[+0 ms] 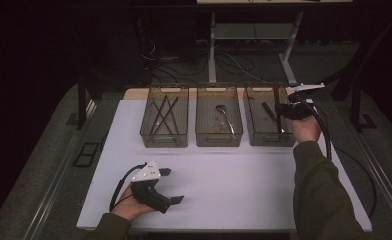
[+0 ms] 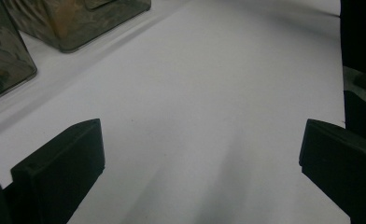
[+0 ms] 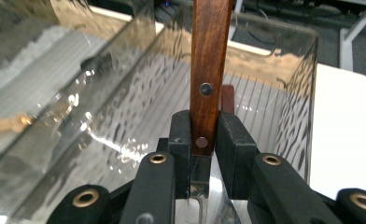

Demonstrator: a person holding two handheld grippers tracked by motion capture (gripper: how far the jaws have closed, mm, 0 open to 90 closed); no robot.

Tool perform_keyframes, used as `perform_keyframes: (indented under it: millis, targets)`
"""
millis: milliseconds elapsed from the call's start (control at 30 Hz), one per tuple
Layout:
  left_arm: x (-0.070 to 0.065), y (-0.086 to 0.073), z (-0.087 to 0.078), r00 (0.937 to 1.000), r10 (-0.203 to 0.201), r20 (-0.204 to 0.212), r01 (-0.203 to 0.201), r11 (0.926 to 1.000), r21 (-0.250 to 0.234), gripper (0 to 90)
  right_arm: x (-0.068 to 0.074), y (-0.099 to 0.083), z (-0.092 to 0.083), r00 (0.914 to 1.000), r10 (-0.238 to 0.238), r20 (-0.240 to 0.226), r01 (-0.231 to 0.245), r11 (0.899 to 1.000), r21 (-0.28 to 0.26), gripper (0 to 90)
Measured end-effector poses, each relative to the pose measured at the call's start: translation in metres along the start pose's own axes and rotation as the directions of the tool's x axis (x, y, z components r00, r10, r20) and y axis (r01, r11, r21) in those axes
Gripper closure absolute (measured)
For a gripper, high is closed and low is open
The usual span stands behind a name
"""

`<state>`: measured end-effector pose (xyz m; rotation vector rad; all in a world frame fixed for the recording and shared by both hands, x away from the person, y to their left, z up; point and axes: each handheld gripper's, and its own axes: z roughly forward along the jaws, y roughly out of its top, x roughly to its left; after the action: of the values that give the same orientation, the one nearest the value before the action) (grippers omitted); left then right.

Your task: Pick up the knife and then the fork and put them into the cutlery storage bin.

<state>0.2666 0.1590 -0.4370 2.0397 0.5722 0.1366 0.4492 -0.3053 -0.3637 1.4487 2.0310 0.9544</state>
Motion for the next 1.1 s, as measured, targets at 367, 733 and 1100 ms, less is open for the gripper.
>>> perform_keyframes:
  millis: [367, 733, 1100]
  targets:
    - [0.000, 0.000, 0.001, 1.0000, 0.001, -0.001, -0.001, 1.0000, 0.001, 0.0, -0.003, -0.002, 0.009, 0.9995, 0.027, -0.016, -0.026, 0.996, 0.082, 76.3]
    - [0.000, 0.000, 0.000, 1.0000, 0.001, -0.001, -0.001, 1.0000, 0.000, 0.0, -0.009, -0.007, 0.016, 0.9960, 0.087, -0.022, -0.085, 0.994, 0.073, 50.3]
    - [0.001, 0.000, 0.001, 1.0000, -0.003, -0.004, 0.003, 1.0000, -0.001, 0.0, -0.008, -0.015, 0.006, 0.9910, 0.090, -0.099, -0.089, 0.996, 0.016, 33.9]
